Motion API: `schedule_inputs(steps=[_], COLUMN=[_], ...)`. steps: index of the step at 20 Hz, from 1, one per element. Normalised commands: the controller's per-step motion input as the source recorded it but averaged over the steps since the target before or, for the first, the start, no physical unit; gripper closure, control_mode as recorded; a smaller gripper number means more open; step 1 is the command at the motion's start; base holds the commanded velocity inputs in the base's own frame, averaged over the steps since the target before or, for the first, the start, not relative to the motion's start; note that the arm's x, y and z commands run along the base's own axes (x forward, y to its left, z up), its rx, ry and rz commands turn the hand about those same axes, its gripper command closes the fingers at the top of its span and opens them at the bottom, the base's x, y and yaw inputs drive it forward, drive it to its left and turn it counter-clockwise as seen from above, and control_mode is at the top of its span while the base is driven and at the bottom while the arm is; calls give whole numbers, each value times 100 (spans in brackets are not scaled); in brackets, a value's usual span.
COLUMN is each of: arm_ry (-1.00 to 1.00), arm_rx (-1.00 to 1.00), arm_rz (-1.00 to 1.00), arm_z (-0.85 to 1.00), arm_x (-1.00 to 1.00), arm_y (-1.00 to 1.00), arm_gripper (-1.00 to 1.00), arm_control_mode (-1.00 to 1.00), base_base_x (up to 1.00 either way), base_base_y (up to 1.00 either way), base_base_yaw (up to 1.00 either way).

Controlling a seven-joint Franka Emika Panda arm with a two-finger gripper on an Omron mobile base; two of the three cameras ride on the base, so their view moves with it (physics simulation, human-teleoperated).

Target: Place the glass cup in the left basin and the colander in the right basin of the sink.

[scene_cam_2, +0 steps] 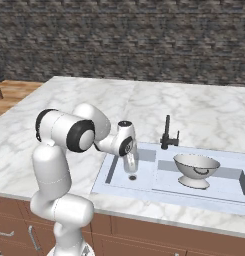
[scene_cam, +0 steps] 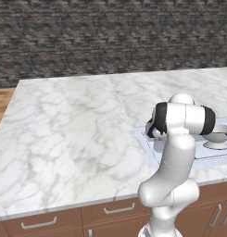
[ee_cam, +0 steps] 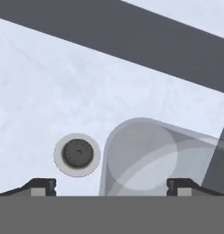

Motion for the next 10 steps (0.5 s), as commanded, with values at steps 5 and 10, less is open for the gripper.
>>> schedule_inputs(steps=[5,10], arm_ry=[0,0], arm_rx=[2,2], arm_rz=[0,0], arm_z=[42,64], arm_x=[0,-5], arm_y=[-13,-9], arm_gripper=[-100,-100], arm_control_mode=[-100,-100], base_base_x=[0,0], base_base_y=[0,0], base_base_yaw=[0,0])
